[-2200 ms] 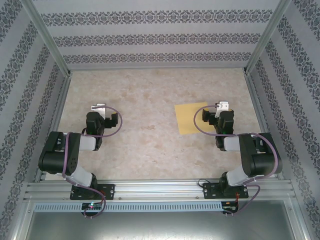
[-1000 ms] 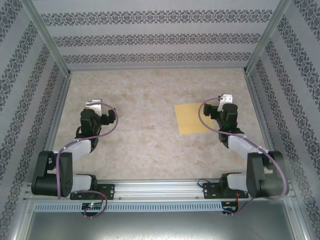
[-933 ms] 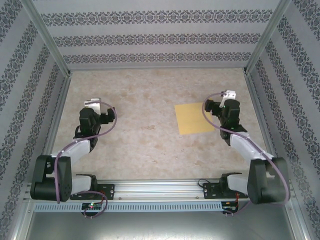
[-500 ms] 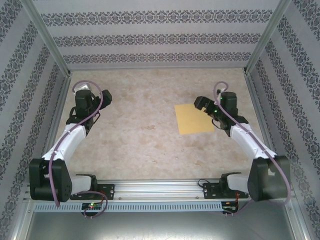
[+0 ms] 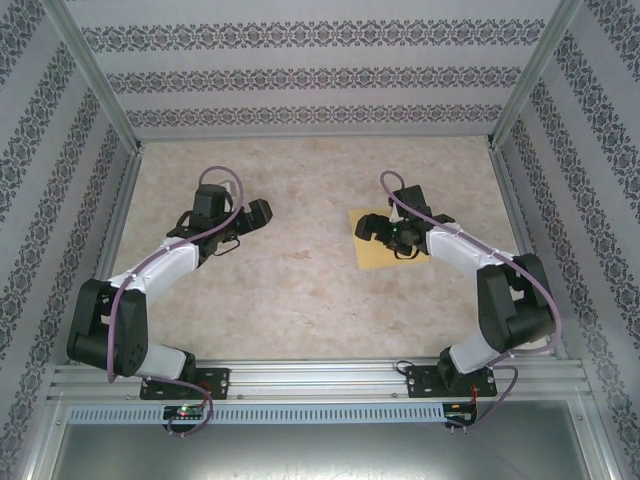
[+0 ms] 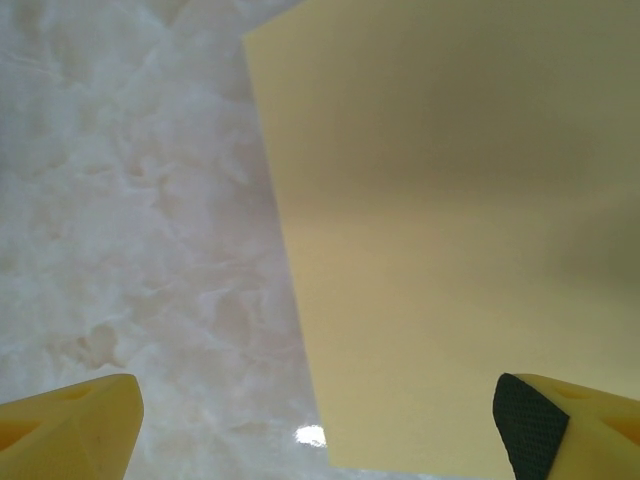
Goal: Fold a paper plane with a square sheet of paper (pick it up from the middle)
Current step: Move the square sheet of paper to the center of the table.
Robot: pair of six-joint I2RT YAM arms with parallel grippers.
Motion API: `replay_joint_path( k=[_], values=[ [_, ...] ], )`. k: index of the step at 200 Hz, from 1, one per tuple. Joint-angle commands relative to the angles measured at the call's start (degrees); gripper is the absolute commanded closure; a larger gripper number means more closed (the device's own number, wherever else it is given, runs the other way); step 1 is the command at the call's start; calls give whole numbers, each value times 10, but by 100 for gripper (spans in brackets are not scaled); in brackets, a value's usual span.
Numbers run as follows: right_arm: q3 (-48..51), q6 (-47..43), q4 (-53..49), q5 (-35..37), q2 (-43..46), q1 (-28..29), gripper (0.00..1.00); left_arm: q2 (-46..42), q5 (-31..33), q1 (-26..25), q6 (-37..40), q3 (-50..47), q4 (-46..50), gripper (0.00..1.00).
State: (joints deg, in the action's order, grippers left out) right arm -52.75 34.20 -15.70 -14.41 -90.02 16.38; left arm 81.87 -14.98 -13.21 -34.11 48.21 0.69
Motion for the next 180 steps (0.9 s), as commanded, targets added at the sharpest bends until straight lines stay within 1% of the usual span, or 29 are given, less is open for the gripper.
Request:
replay_joint_path(
  k=[1, 14, 39, 65, 91, 111, 128, 146, 161, 180],
  values=[
    [-22, 8, -25, 18, -30, 3, 7, 13, 11, -18, 17, 20, 16, 0],
    [-19, 17, -14, 10, -48, 6, 7, 15, 18, -23, 19, 25, 21, 0],
    [-12, 43, -10, 17, -75, 18, 8, 14, 33, -26, 21, 24, 14, 0],
    [0, 79, -3, 33, -82, 41, 7, 13, 48, -27, 27, 29, 23, 0],
    [23, 153, 30, 44, -87, 72, 8, 8, 60, -27, 28, 24, 19, 0],
    [22, 176, 45, 51, -99, 110, 8, 4, 70, -27, 20, 15, 11, 0],
    [9, 166, 52, 45, -99, 133, 8, -4, 73, -27, 18, 8, 0, 0],
    [-24, 134, 31, 37, -85, 139, 8, -8, 72, -28, 21, 11, 3, 0],
    [-50, 103, -6, 68, -59, 134, 7, -10, 69, -28, 25, 13, 4, 0],
    [-60, 70, -31, 93, -28, 111, 7, -16, 56, -28, 20, 11, 3, 0]
  ],
)
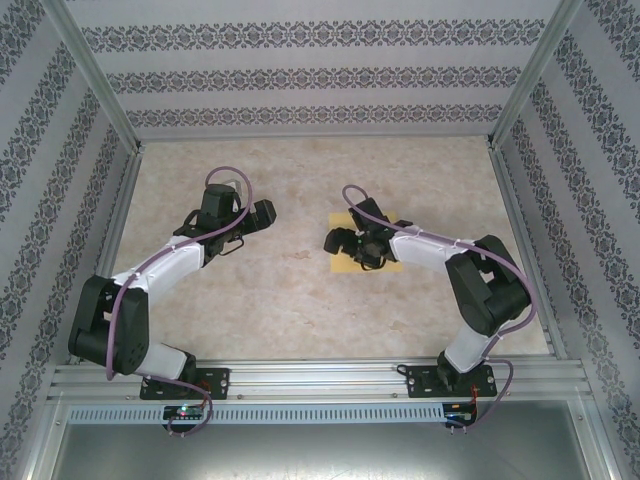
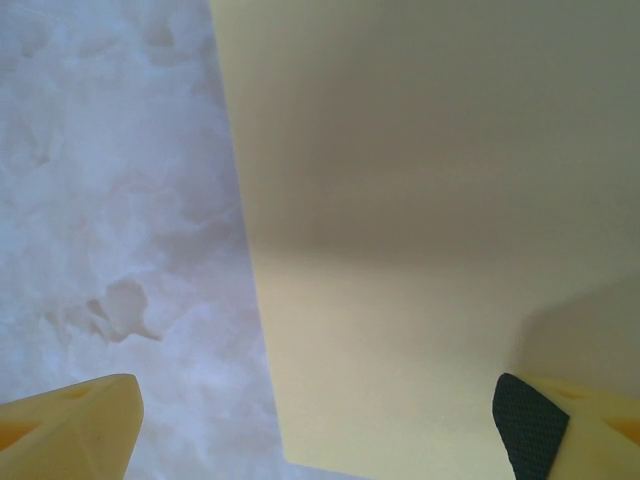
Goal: Fold a paper plane with a square sheet of paper (pick it up from the middle)
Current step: Move the square sheet of paper to the center of the table.
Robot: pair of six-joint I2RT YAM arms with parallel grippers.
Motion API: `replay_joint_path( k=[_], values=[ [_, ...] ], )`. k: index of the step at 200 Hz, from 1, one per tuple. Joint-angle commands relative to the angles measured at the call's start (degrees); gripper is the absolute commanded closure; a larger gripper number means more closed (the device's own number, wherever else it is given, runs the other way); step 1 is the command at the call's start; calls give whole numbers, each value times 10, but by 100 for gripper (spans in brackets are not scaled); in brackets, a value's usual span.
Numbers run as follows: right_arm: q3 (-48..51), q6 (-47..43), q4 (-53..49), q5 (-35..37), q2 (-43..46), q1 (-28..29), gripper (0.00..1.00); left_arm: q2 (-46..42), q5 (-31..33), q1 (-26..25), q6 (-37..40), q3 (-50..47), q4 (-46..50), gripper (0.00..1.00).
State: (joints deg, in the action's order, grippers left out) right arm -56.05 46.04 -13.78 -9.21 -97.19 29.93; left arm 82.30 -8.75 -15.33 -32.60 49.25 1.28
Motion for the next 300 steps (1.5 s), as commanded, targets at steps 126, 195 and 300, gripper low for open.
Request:
replay_joint_path(
  k=[126, 195, 300],
  values=[
    [-39, -112, -75, -18, -63, -62, 13, -53, -27, -11, -4, -31, -3, 0],
    [-113, -153, -103, -34, -132, 3, 13, -54, -35, -15, -6, -32, -3, 0],
    [-180, -153, -152, 4, -71, 44, 14, -27, -40, -30, -11, -26, -11, 0]
  ],
)
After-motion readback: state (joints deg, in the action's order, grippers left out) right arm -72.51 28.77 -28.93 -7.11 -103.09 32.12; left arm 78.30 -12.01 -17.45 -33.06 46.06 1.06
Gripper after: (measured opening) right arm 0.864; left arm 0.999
